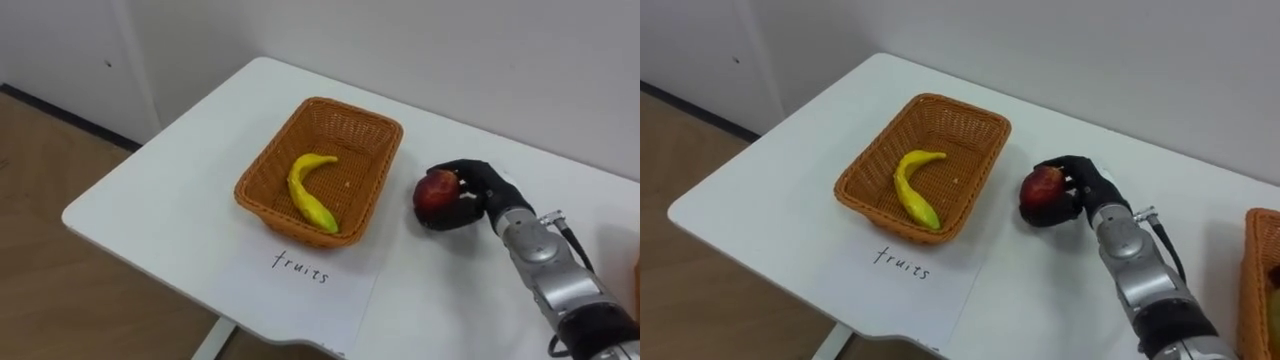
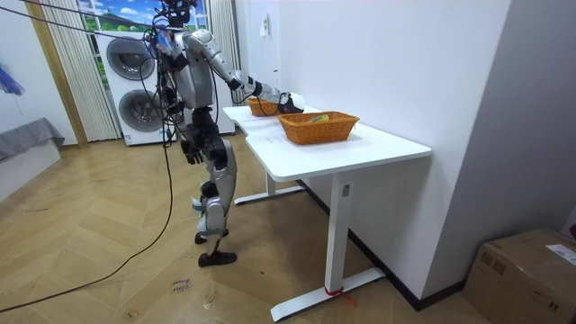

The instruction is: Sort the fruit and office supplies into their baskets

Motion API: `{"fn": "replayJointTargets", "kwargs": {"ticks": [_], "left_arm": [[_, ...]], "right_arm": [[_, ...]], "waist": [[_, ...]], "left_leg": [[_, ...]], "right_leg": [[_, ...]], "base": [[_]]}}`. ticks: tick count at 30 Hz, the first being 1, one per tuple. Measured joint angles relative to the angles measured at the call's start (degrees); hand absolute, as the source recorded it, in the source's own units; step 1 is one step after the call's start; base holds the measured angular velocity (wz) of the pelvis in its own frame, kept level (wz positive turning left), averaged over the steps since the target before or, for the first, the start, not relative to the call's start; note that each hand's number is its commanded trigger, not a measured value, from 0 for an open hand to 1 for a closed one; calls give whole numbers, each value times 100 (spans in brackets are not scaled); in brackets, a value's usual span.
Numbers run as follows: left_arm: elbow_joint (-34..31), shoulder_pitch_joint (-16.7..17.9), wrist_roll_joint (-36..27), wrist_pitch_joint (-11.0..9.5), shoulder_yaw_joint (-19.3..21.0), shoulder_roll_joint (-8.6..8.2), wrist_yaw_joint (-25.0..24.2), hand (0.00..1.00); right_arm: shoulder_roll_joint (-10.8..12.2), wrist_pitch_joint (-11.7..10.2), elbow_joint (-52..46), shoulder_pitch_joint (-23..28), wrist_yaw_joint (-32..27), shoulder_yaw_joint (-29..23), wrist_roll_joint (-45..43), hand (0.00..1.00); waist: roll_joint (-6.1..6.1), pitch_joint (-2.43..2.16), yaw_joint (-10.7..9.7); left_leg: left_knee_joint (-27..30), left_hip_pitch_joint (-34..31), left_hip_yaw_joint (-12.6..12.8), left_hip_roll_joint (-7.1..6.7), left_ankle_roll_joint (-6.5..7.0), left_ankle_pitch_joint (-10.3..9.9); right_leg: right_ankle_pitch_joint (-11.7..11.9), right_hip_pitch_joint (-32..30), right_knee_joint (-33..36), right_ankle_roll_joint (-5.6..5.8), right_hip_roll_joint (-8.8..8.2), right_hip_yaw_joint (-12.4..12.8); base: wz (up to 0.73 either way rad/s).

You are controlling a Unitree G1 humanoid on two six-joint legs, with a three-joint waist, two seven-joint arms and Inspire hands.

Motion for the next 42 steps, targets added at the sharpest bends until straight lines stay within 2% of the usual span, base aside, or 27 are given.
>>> {"fn": "replayJointTargets", "kwargs": {"ticks": [1, 3, 7, 13, 19, 23, 26, 30, 36, 39, 42], "left_arm": [[2, 2, -6, -29, 0, -12, 40, 0], [0, -13, -5, -83, 33, -14, 60, 0], [-44, -50, 6, -84, 57, -8, 64, 0], [-219, -124, 16, -97, 183, -1, 65, 0], [-232, -169, 12, -102, 204, -3, 170, 0], [-213, -171, 12, -105, 206, -19, 201, 0], [-205, -149, -12, -106, 204, -18, 200, 0], [-213, -143, -12, -137, 210, -18, 198, 0], [-217, -140, -18, -173, 205, -14, 199, 0], [-220, -142, -16, -173, 203, -13, 201, 0], [-266, -156, -9, -172, 196, -2, 201, 0]], "right_arm": [[0, -13, -77, 0, 0, -21, 3, 100], [-1, -25, -145, 0, 0, -95, 43, 100], [-32, -24, -620, 0, -25, -232, 101, 100], [-33, -24, -1020, 1, -144, -249, 88, 100], [-32, -23, -1423, 2, -260, -280, 5, 100], [-30, -17, -1587, 1, -304, -358, -235, 100], [-31, -17, -1944, 1, -303, -437, -281, 100], [-30, -18, -2339, 1, -302, -450, -164, 100], [-26, -6, -2723, 1, -290, -438, -25, 100], [4, -6, -2867, 1, -234, -424, -35, 100], [26, -5, -2916, 0, -236, -397, -44, 100]], "waist": [[22, 16, -24], [28, 20, -57], [29, 8, -171], [27, -5, -239], [143, -22, -393], [132, -20, -386], [82, -1, -372], [-1, -4, -335], [58, 18, -318], [85, -19, -296], [88, -27, -272]], "left_leg": [[-3, 17, 6, 0, 0, 0], [-11, 19, 7, 6, 0, 0], [-76, 0, 34, 6, 0, 0], [-81, 34, 77, 7, 2, 1], [-146, 94, 107, 12, 3, 1], [-187, 134, 158, 19, 4, 3], [-191, 199, 226, 26, 11, 8], [-188, 208, 269, 27, 13, 6], [-209, 193, 269, 27, 19, 1], [-208, 191, 267, 26, 19, 1], [-214, 181, 247, 26, 19, 2]], "right_leg": [[0, 14, -2, 0, -1, 6], [0, 14, -3, 1, -3, 2], [0, -38, -6, 0, -4, 44], [1, -46, -5, 2, -3, 105], [5, -13, -3, 6, 6, 155], [5, -9, 0, 6, 11, 213], [5, 22, -1, 7, 7, 265], [9, 36, -4, 14, 1, 266], [12, 33, -1, 17, 3, 271], [13, 30, 0, 16, 4, 271], [13, 21, 4, 16, 8, 271]], "base": [[0], [0], [-3], [-5], [-2], [-6], [-7], [0], [0], [0], [0]]}}
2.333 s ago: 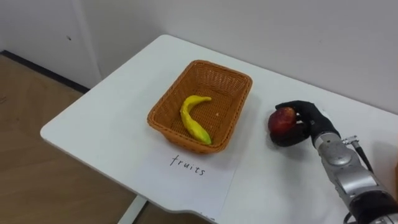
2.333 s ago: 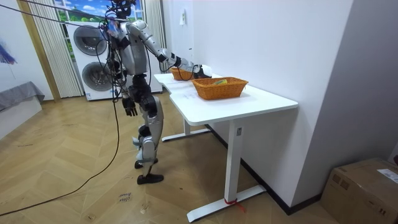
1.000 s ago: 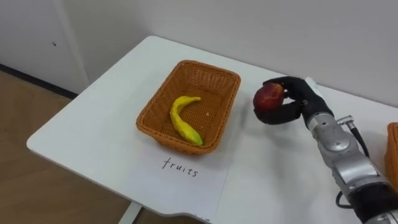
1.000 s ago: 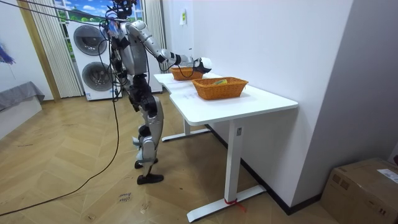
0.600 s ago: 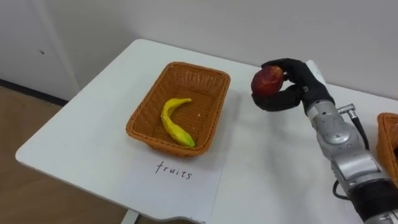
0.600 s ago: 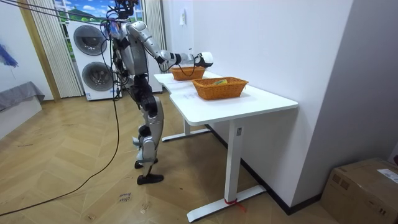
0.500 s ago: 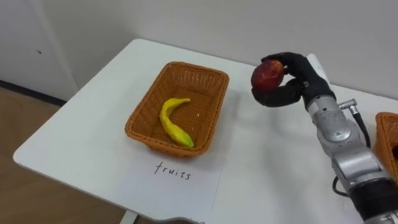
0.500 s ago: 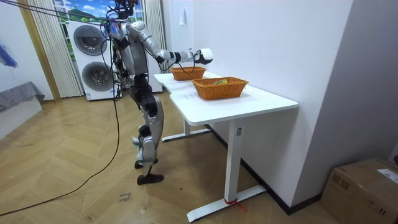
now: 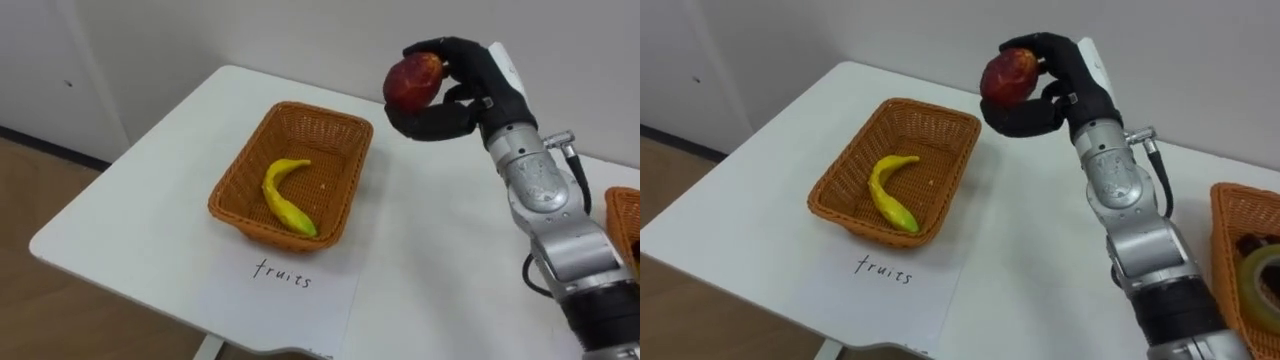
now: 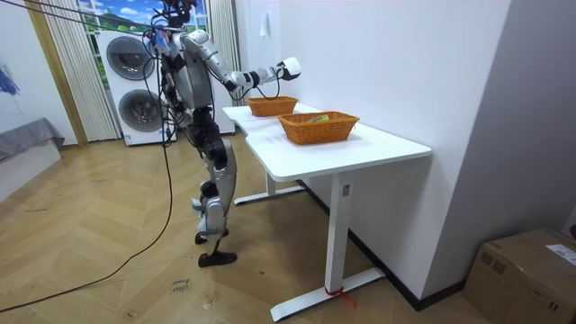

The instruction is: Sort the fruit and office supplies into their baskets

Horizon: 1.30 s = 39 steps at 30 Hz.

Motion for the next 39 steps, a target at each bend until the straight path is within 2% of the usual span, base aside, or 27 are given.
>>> {"fn": "replayJointTargets", "kwargs": {"ticks": [3, 6, 10, 18, 27, 39], "left_arm": [[-38, -3, 9, 0, -10, 11, 1, 0], [-48, -5, 11, 0, -19, 12, 2, 0], [-38, -45, 8, -2, -15, 10, 4, 0], [103, -56, 10, -2, 39, -2, -9, 0], [175, -55, 16, 47, 40, 4, -17, 0], [175, -53, 17, 117, 34, 8, -61, 0]], "right_arm": [[0, 3, 0, 0, -10, 100, -200, 100], [16, 13, 1, 0, -6, 229, -267, 100], [112, 13, 2, 0, -6, 293, -286, 100], [137, 13, 2, 0, 37, 434, -362, 100], [140, 15, 1, 0, 260, 655, -487, 100], [140, 61, 16, 1, 332, 659, -508, 100]], "waist": [[-41, -31, 77], [-92, -30, 161], [-183, 54, 321], [-165, 105, 460], [-205, 76, 448], [-201, 78, 448]], "left_leg": [[-13, -49, 6, 3, -2, 3], [21, -47, 8, -1, 2, 7], [26, -31, 3, 0, 2, 7], [26, -99, -53, -9, 2, 4], [32, -111, -72, -13, 1, 4], [36, -96, -135, -18, 1, 4]], "right_leg": [[0, -69, 8, 0, 4, 7], [0, -56, 5, 0, -2, 5], [-1, -32, -8, 1, -2, 4], [-1, -38, -4, 2, -9, -77], [-1, -33, -3, 2, -12, -136], [-2, 11, -11, 3, -15, -216]], "base": [[-1], [2], [1], [5], [0], [3]]}}
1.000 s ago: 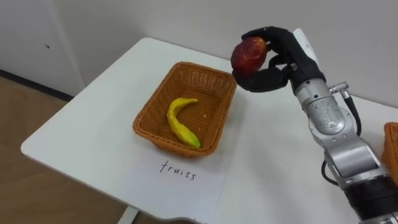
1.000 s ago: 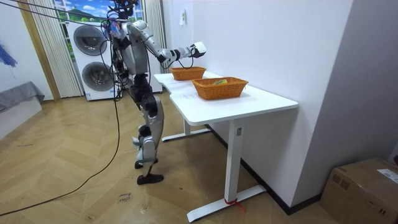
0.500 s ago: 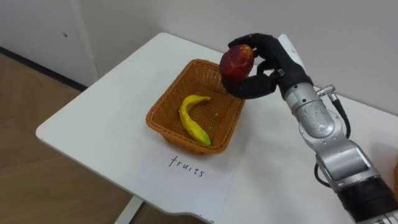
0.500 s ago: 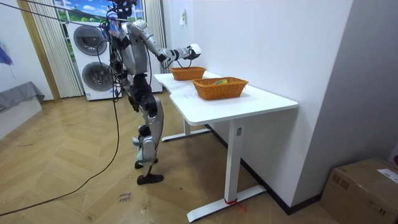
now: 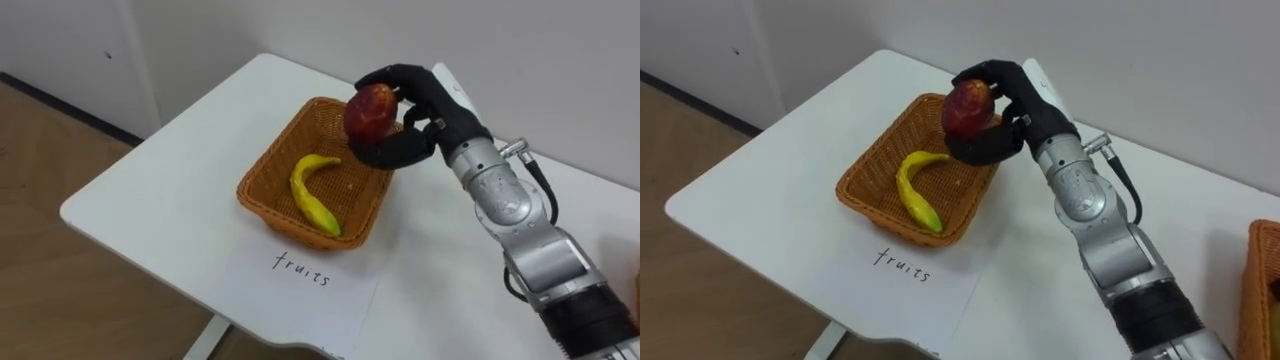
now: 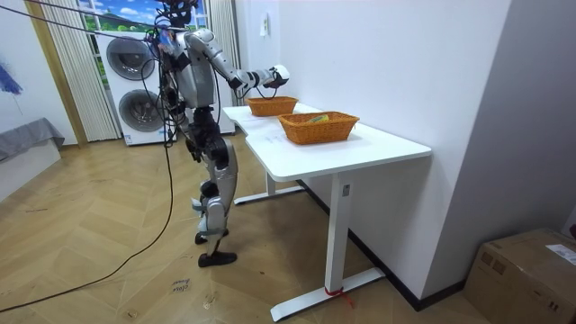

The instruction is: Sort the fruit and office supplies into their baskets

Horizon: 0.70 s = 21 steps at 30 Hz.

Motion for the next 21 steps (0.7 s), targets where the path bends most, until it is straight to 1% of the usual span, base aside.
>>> {"fn": "replayJointTargets", "kwargs": {"ticks": [3, 4, 6, 7, 8, 10, 11, 13, 21], "left_arm": [[0, 0, 2, 29, 2, 1, -38, 0], [-1, -1, 2, 37, 6, 1, -80, 0], [-1, -1, 4, 75, 6, 1, -111, 0], [-1, -1, 5, 97, 6, 1, -121, 0], [-1, -1, 5, 104, 6, 1, -125, 0], [-1, -1, 6, 111, 11, 1, -153, 0], [-1, -2, 7, 111, 11, 2, -168, 0], [-10, -9, 11, 111, 18, 4, -230, 0], [-13, -14, 16, 111, 17, 5, -249, 0]], "right_arm": [[1, 18, 65, 0, 65, 13, -62, 100], [1, 77, 76, 0, 97, 31, -119, 100], [4, 134, 98, 0, 141, 60, -212, 76], [5, 171, 103, 0, 165, 70, -233, 62], [6, 193, 103, 0, 171, 75, -248, 41], [6, 237, 102, 0, 211, 118, -369, 10], [6, 237, 102, 0, 229, 133, -394, 0], [14, 237, 102, 0, 270, 187, -453, 0], [62, 239, 102, 0, 356, 192, -606, 0]], "waist": [[-3, -3, 1], [-2, -4, 0], [-2, -5, -1], [0, -7, -1], [4, -8, -1], [22, -24, -2], [28, -30, -2], [37, -43, -4], [41, -42, 27]], "left_leg": [[3, -2, -7, -2, 0, 0], [5, -4, -10, -3, 0, 0], [7, -6, -11, -3, 0, 0], [7, -7, -13, -4, 0, 0], [9, -8, -14, -4, 0, 0], [11, -9, -14, -4, 0, 0], [11, -9, -14, -4, 0, 0], [12, -9, -19, -4, 0, 0], [13, -10, -32, 0, -1, 0]], "right_leg": [[0, 1, 1, 0, 0, -5], [0, 1, 1, 0, 0, -8], [0, 1, 1, 0, 0, -10], [0, 0, 1, 0, 0, -12], [0, 1, 1, 0, 0, -13], [0, 0, 1, 0, 0, -15], [0, 1, 1, 0, 0, -15], [0, 2, 1, 0, 0, -23], [0, 3, 2, 0, -1, -55]], "base": [[0], [0], [0], [0], [0], [0], [0], [0], [0]]}}
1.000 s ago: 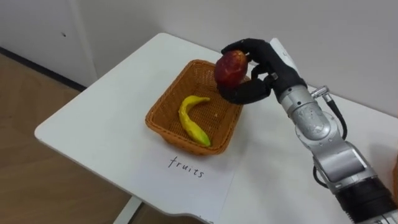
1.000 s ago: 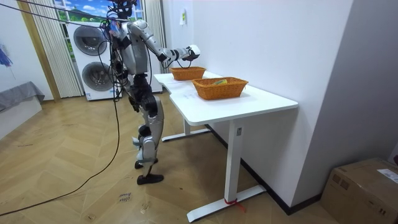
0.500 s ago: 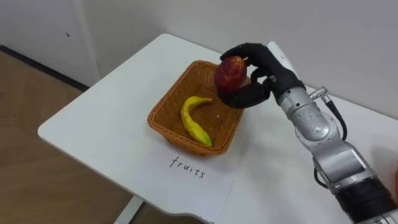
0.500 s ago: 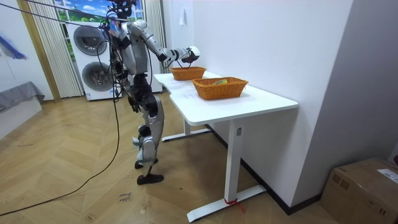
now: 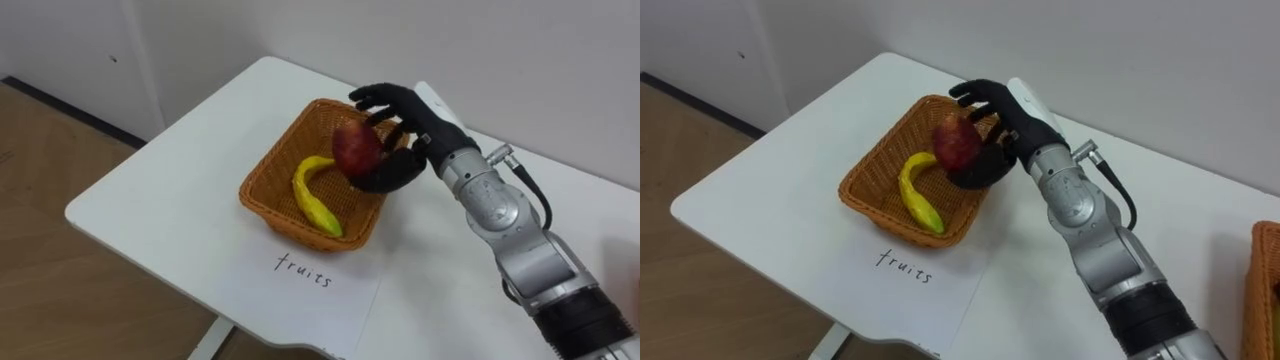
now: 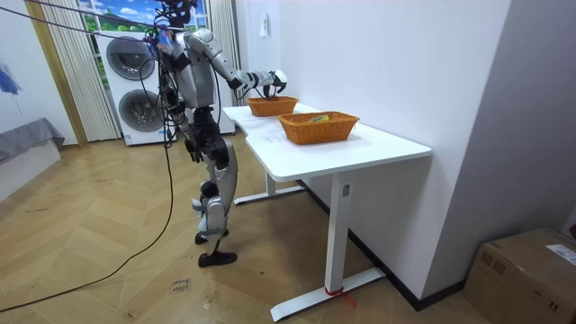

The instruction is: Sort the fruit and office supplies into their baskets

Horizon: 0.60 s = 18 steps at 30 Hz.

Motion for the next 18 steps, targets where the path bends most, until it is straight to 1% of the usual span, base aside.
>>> {"fn": "replayJointTargets", "kwargs": {"ticks": [9, 18], "left_arm": [[-1, -13, 0, -1, 0, 2, 11, 0], [0, -26, 0, -1, 0, 2, 9, 0]], "right_arm": [[1, 0, 0, 0, 175, 11, -59, 0], [1, 0, 0, 0, 180, 10, -68, 0]], "waist": [[3, 2, 52], [2, 2, 97]], "left_leg": [[0, -1, 0, 0, 0, 0], [1, -9, -7, -3, 0, 0]], "right_leg": [[0, 0, 0, 0, -1, -12], [0, 0, 0, 0, -3, -25]], "base": [[0], [0]]}}
